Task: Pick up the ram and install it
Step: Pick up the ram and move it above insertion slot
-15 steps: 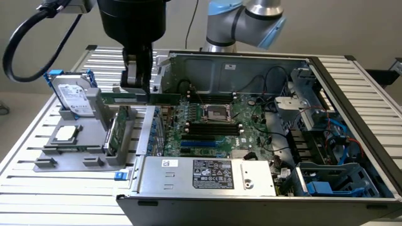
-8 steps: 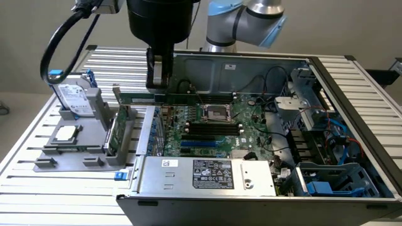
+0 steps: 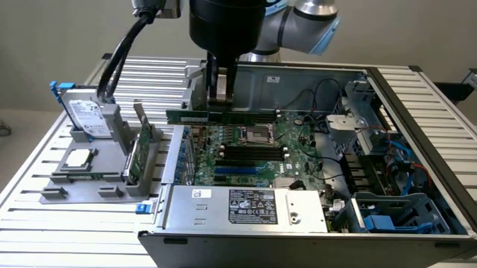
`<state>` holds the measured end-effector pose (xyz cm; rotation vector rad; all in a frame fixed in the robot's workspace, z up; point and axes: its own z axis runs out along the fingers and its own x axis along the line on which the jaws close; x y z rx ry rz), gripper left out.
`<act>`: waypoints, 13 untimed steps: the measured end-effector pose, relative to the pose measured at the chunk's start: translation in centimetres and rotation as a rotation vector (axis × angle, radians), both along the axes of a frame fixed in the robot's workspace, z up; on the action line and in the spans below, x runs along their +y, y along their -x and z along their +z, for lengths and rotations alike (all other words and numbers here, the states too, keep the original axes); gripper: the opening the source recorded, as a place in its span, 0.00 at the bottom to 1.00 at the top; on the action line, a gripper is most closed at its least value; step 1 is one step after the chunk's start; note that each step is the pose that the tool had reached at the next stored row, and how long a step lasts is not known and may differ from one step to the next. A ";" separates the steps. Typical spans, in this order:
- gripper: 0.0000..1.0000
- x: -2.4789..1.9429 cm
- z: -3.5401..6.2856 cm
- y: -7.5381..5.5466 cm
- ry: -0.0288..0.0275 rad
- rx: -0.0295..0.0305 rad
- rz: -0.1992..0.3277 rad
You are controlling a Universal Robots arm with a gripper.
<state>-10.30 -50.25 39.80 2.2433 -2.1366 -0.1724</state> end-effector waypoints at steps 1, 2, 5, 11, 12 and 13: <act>0.14 0.18 -0.16 -0.4 0.0003 0.0002 0.000; 0.14 0.42 -0.34 -0.8 0.0004 0.0003 0.000; 0.14 1.35 -0.89 -2.0 0.0010 0.0004 0.000; 0.14 3.08 -1.98 -3.9 0.0012 0.0003 0.000; 0.14 3.30 -2.16 -4.1 0.0011 0.0003 0.000; 0.14 3.50 -2.35 -4.3 0.0011 0.0003 0.000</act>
